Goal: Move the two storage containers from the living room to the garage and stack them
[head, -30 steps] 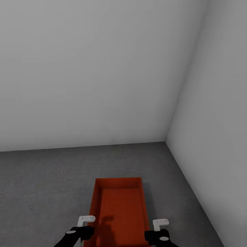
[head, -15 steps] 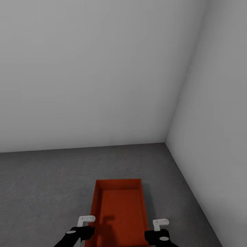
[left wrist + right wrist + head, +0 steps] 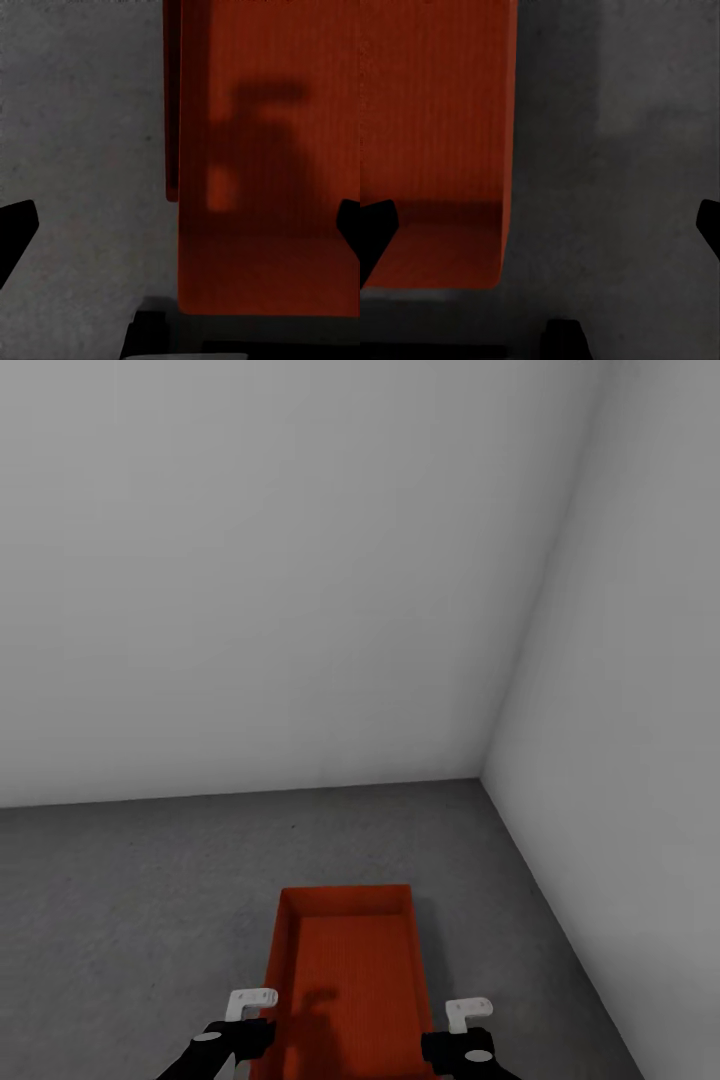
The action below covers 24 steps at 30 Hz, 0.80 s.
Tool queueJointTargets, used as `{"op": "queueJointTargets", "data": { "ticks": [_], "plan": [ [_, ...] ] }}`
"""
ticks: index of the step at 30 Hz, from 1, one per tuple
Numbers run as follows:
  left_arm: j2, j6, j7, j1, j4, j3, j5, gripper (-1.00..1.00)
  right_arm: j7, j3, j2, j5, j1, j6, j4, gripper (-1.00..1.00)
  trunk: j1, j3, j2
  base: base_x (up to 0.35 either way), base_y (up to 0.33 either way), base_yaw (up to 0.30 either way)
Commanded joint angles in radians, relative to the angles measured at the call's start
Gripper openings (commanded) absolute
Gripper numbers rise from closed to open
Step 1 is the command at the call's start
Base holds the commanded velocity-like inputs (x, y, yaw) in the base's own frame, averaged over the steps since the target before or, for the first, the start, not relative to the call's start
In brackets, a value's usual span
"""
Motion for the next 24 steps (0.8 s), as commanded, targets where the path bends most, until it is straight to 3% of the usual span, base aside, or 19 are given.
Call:
{"op": "queueJointTargets", "data": {
  "ticks": [1, 24],
  "plan": [
    [0.000, 0.006, 0.002, 0.000, -0.002, 0.002, 0.002, 1.00, -0.004, 0.009, 0.000, -0.010, 0.000, -0.003, 0.000, 1.00, -0.004, 0.002, 0.007, 0.000, 0.000, 0.000],
    [-0.001, 0.006, 0.002, 0.000, -0.002, 0.002, 0.002, 1.00, -0.004, 0.009, 0.000, -0.010, -0.001, -0.003, 0.000, 1.00, -0.092, 0.074, 0.168, 0.000, 0.000, 0.000]
  ]
}}
